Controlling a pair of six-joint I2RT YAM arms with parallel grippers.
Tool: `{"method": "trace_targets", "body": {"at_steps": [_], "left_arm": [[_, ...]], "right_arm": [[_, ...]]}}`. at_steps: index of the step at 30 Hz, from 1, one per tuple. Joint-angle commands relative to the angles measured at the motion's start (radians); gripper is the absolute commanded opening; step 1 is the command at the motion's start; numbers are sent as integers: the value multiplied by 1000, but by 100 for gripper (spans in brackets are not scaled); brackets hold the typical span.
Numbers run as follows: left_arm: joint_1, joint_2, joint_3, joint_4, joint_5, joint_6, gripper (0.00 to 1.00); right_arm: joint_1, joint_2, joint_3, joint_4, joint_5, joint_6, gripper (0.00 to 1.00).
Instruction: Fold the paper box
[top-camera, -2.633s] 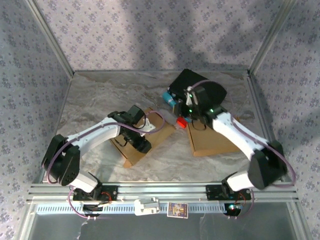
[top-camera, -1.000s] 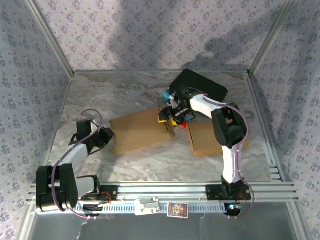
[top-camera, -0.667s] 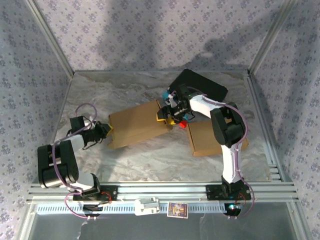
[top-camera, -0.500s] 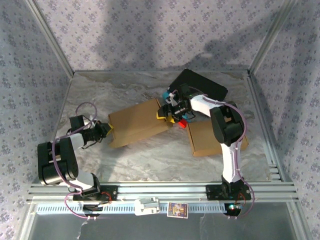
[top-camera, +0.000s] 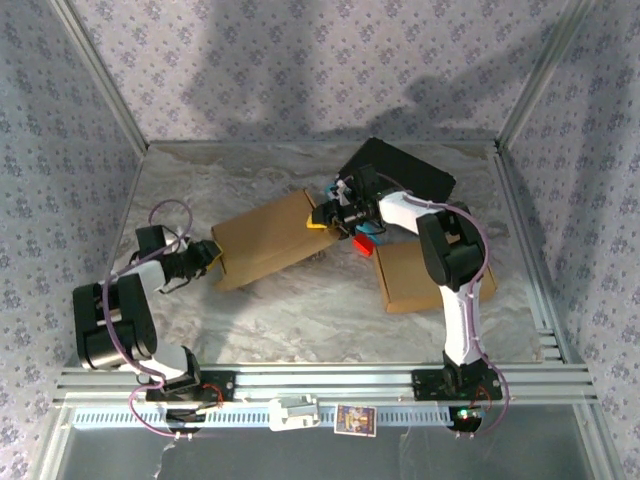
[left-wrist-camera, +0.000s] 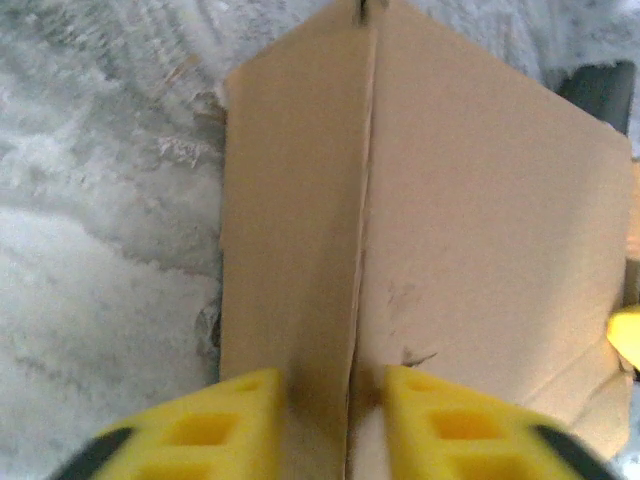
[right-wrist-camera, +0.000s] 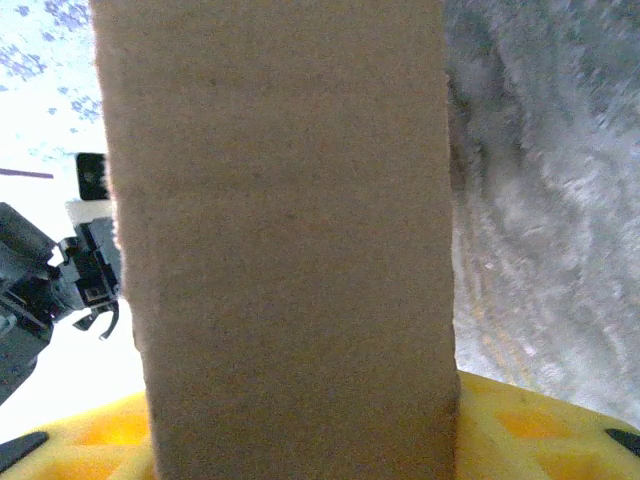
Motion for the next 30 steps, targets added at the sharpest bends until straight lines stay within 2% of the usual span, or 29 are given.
{"method": "trace_targets", "body": {"at_steps": [1,4,5,8,9,12,14,17,18,21,23,25,27,29,30], "left_arm": [[-82,-146,87,-166,-120,75,44],[-190,-236,184,-253,-256,87,49],[-229,-263,210,-259,-288,102,54],[-422,-373,268,-263,-436,230,80],[-492,-414,280,-263,-482,287,86],[-679,-490,341,-345,-564,469,88],[-803,-508,400,-463,-641,584,99],[-969,-512,469,-606,-771,729,100],[-998,-503,490,-646,-844,753,100],[-1001,-496,495,-718,-911,777,100],[-1001,-502,487,-707,-901,784,100],[-1017,-503,494,-703,-829,828,100],[-1094,-489,498,-730,-840,950,100],[-1180,-436,509,-792,-932,1067,100],[-1196,-411,511,-805,-955,1096,100]], "right_arm": [[-5,-71,-9,29,-47,154,52],[-32,-68,0,-70,-81,213,51],[-38,-69,4,-102,-94,219,51],[-54,-95,26,-249,-104,174,51],[-59,-108,33,-305,-104,156,51],[-77,-154,25,-430,-104,142,50],[-91,-192,6,-491,-106,136,49],[-106,-235,-4,-618,-101,106,49],[-108,-247,-9,-646,-94,95,48],[-109,-263,-28,-676,-82,93,48],[-108,-257,-48,-668,-76,110,46],[-110,-255,-59,-661,-75,134,46],[-116,-255,-55,-673,-76,142,46],[-128,-250,-34,-716,-76,132,45],[-132,-245,-21,-739,-74,121,46]]}}
